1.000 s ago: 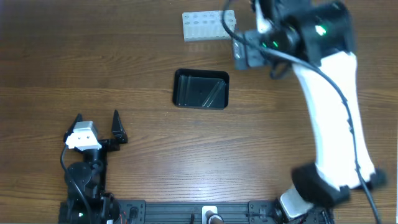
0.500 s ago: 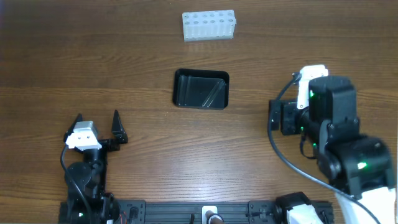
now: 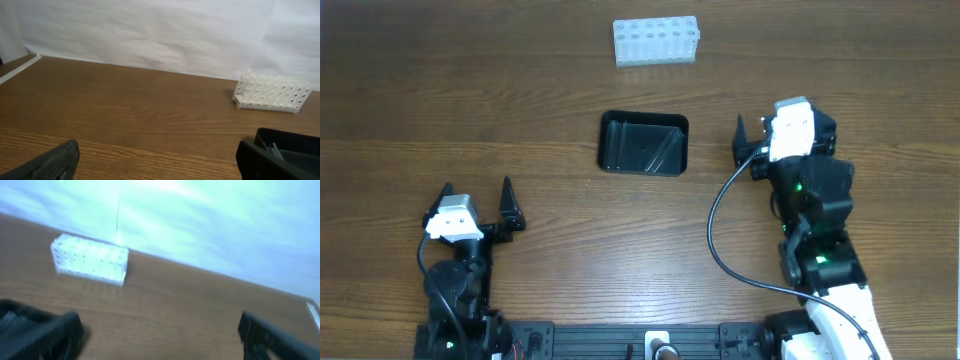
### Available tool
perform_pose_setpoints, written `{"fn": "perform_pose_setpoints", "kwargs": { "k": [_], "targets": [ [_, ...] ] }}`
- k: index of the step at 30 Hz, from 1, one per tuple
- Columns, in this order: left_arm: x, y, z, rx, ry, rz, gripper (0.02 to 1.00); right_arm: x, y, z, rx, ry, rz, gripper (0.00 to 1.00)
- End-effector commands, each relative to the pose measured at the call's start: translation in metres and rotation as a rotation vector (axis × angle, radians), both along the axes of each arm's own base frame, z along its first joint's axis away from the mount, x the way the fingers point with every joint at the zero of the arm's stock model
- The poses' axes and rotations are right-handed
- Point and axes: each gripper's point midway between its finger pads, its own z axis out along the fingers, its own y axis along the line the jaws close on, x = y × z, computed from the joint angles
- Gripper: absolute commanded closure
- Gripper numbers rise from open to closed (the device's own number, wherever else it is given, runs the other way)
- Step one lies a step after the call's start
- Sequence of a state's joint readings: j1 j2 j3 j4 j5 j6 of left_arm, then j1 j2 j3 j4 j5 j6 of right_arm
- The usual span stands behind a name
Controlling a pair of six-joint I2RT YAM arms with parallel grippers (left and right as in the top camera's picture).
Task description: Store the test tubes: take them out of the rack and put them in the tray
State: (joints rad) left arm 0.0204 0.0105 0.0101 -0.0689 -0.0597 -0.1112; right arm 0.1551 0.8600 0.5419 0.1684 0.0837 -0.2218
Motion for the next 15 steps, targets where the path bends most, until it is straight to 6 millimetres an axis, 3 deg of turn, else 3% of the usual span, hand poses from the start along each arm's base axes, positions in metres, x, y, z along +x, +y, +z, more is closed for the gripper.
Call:
{"fn": "perform_pose_setpoints", "kwargs": {
  "k": [1, 7, 15],
  "targets": [
    [0.0, 0.001, 0.0, 0.018, -0.002, 0.002, 0.02, -0.006, -0.013, -0.031, -0.014, -0.02, -0.027, 0.007],
    [0.0, 0.001, 0.0, 0.018, -0.002, 0.002, 0.02, -0.028, -0.031, -0.082, -0.017, -0.006, -0.077, 0.007],
    [0.0, 0.001, 0.0, 0.018, -0.002, 0.002, 0.02, -0.068, -0.035, -0.134, -0.021, 0.068, -0.08, 0.007]
  ]
}}
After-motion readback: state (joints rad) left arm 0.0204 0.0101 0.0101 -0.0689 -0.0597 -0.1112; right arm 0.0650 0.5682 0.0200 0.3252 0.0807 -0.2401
